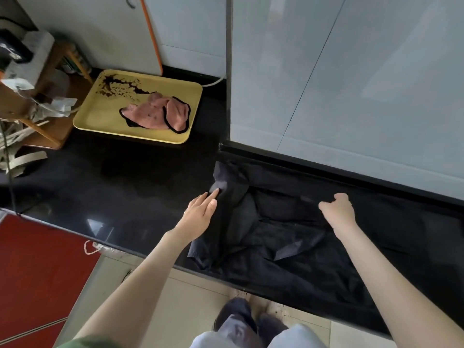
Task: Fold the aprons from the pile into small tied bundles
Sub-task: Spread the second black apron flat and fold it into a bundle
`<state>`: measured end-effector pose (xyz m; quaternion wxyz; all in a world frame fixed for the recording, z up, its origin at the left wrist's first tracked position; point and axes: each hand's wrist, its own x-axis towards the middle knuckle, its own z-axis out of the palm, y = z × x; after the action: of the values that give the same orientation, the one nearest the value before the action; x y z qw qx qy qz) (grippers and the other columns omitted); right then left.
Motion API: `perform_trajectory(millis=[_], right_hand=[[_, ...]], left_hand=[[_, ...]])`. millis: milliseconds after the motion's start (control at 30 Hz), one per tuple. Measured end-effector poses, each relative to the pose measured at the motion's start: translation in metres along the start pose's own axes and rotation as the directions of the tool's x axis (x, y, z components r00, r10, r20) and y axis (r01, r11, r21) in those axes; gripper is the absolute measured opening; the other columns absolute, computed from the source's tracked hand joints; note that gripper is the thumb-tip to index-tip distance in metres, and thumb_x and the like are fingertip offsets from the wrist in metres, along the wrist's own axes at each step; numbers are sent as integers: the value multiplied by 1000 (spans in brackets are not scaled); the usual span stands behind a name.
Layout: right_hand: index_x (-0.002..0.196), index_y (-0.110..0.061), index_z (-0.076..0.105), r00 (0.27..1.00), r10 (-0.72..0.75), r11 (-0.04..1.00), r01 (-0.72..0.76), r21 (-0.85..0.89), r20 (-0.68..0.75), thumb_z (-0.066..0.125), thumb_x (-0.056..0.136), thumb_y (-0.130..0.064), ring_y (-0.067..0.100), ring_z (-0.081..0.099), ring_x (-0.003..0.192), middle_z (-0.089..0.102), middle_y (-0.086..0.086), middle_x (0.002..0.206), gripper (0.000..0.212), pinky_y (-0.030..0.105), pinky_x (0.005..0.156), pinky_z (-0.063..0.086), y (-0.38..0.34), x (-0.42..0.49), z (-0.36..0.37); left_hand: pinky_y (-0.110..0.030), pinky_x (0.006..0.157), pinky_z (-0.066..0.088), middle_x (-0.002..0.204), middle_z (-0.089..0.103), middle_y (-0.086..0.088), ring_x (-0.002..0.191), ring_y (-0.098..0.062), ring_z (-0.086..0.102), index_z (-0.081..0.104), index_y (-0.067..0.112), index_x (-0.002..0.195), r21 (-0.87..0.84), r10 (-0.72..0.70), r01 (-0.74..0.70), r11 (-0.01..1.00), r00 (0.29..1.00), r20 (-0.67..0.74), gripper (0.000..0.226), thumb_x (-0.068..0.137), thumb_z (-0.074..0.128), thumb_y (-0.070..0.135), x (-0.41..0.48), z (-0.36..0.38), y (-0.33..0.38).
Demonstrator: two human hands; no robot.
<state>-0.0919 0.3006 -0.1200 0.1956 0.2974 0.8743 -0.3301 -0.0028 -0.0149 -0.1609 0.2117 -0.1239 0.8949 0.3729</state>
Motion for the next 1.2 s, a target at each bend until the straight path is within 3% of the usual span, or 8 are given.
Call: perform_trajectory(millis=[100, 200, 300, 467, 633, 767, 1000, 1200], right_hand=[[139, -12, 43, 923, -374, 885, 326, -333, -91, 63, 86, -19, 34, 39, 127, 43, 14, 138, 57, 45, 102, 36, -11, -17, 20], [120, -12, 63, 810, -543, 811, 574, -110, 222, 61, 88, -17, 20, 58, 105, 62, 7, 115, 32, 25, 94, 43, -29, -38, 55], [114, -15, 62, 782, -328, 943, 233, 239, 531, 58, 94, -25, 21, 61, 109, 64, 6, 114, 23, 35, 100, 47, -46, -57, 94], [146, -17, 33, 788, -201, 851, -153, 503, 581, 68, 86, -38, 24, 55, 114, 52, 4, 136, 72, 43, 103, 45, -72, -44, 131], [132, -13, 53, 820, -161, 789, -227, 571, 549, 73, 79, -45, 25, 64, 104, 64, 6, 123, 65, 41, 88, 53, -85, -24, 130], [118, -16, 65, 854, -181, 820, -144, 555, 488, 75, 78, -40, 25, 67, 100, 70, 4, 113, 47, 40, 93, 52, -83, -14, 112], [115, -5, 66, 500, -315, 944, 82, 318, 806, 54, 96, -28, 22, 65, 109, 70, 7, 115, 33, 32, 96, 49, -53, -32, 84], [120, 1, 61, 411, -262, 959, 6, 285, 873, 61, 88, -28, 22, 62, 115, 67, 10, 121, 43, 33, 100, 46, -34, -47, 88]], left_hand=[[-29, 109, 24, 149, 39, 0, 138, -21, 32, 27, 28, 150, -262, -74, 37, 964, 988, -133, 47, 104, 22, 38, -2, 2, 10], [-35, 90, 42, 129, 55, -10, 108, -25, 52, 46, 15, 135, -451, -385, 294, 843, 915, -123, 41, 104, 28, 34, 4, -3, 15], [-38, 85, 49, 106, 64, -12, 94, -26, 59, 59, 9, 113, -400, -436, 396, 826, 900, -9, 33, 102, 36, 29, 10, -5, 14], [-19, 53, 35, 71, 51, 1, 59, -10, 44, 64, 11, 103, -504, -319, 353, 788, 935, 157, 23, 99, 49, 29, 8, -5, 23], [-17, 51, 35, 74, 56, 2, 61, -8, 45, 68, 11, 103, -492, -269, 299, 817, 954, 133, 27, 93, 60, 34, 12, 1, 13], [-26, 69, 43, 70, 61, 1, 69, -13, 54, 69, 7, 85, -481, -218, 212, 851, 975, 46, 18, 91, 62, 24, 16, 5, 9], [-32, 68, 49, 62, 55, 1, 63, -17, 52, 62, 13, 72, -460, -322, 277, 844, 946, -22, 24, 93, 50, 16, 21, 1, 6], [-22, 50, 46, 72, 63, -6, 53, -20, 52, 64, 6, 78, -445, -472, 465, 765, 876, 102, 40, 98, 45, 35, 19, -1, 3]])
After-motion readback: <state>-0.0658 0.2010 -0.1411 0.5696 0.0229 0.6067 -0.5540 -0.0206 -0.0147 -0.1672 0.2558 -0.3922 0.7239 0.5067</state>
